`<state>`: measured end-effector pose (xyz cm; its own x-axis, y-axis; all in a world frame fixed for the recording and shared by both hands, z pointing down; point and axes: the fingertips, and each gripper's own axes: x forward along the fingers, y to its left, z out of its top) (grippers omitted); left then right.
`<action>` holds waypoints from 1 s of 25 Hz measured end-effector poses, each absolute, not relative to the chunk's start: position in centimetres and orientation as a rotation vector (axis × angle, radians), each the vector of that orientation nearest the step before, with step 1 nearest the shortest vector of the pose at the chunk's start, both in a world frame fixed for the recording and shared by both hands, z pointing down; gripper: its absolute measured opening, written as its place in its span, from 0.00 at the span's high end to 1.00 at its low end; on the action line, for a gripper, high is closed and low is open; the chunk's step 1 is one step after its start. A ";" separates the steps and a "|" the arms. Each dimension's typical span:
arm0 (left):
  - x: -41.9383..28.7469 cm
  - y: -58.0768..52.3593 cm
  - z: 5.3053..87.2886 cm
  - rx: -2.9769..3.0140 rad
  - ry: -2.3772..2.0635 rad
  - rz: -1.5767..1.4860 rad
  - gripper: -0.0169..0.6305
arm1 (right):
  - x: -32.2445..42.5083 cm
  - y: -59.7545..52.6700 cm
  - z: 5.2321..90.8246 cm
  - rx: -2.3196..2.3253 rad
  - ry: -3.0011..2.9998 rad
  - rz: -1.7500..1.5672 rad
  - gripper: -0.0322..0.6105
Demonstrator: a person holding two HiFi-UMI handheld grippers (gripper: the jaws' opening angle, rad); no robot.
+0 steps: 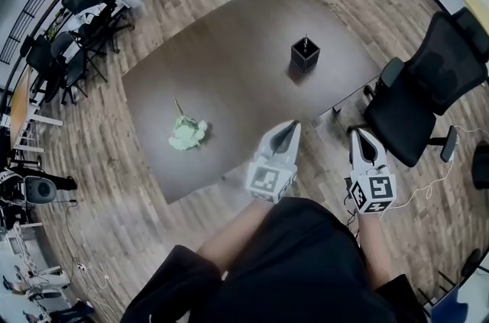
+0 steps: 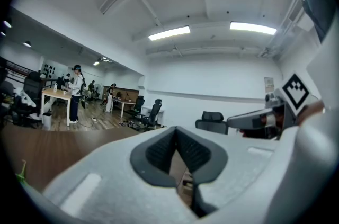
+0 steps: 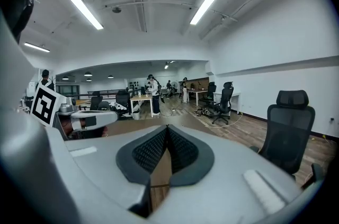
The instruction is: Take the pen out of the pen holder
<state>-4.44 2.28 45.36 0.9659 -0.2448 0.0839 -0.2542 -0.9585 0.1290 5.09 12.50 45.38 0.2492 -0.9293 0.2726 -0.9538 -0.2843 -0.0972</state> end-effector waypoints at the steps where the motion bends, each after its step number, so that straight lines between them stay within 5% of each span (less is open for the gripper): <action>1: -4.0 1.3 45.5 2.990 -0.373 0.108 0.97 | 5.4 11.4 45.3 2.407 -1.823 0.419 0.95; 25: -0.6 -11.8 48.6 2.897 -0.358 0.082 0.97 | 9.4 -0.6 48.9 2.324 -1.677 0.486 0.95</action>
<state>-0.60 -11.83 48.58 0.9688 -0.2339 0.0820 -0.2463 -0.9459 0.2112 9.43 -0.63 48.91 0.2882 -0.8711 0.3976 -0.9487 -0.3160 -0.0048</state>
